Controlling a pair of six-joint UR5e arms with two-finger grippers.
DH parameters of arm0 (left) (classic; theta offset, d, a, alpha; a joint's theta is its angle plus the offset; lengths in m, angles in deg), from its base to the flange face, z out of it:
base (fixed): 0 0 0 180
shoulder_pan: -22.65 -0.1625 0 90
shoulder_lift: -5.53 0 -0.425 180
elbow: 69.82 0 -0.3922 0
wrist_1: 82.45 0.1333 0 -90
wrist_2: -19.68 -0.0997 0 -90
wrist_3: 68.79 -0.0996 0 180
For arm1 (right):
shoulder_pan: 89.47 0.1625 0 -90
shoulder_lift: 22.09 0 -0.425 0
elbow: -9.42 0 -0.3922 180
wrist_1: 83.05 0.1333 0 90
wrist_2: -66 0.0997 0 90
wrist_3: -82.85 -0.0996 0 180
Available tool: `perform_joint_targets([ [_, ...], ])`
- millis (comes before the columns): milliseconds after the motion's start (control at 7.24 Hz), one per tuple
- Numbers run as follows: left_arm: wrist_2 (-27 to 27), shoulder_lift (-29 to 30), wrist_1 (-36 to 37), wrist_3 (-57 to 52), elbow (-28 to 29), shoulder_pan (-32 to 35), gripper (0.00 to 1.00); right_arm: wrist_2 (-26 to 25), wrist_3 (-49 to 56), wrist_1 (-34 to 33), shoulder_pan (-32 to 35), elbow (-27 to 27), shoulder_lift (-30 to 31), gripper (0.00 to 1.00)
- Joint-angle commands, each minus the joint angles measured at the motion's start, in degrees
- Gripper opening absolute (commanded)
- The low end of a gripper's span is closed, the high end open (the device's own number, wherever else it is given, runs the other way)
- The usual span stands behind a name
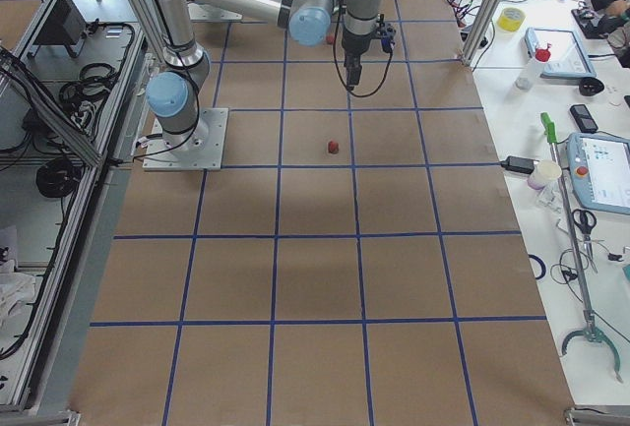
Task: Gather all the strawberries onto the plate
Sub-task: 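Move the left gripper to the next strawberry while the right gripper reaches the last one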
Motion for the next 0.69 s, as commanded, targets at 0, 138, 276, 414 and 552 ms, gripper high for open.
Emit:
perform_joint_targets([
  [0,-0.3,3.0,8.0,-0.8,-3.0,2.3,1.00,-0.1,1.6,-16.4,-2.6,-11.9,-2.6,0.98],
  [138,-0.5,3.6,11.0,-4.5,-4.7,2.3,1.00,-0.1,2.9,-22.4,-2.9,-15.2,-4.3,0.93],
  [276,-0.7,3.8,11.1,-6.1,-6.0,2.3,1.00,-0.1,3.9,-25.5,-3.6,-17.1,-5.1,0.92],
  [414,-0.8,3.7,11.1,-7.2,-7.6,2.3,1.00,-0.1,4.0,-25.7,-4.0,-17.9,-5.7,0.89],
  [552,-1.9,3.7,11.1,-7.3,-7.8,2.3,0.99,-0.2,4.1,-25.8,-4.2,-18.0,-7.1,0.88],
])
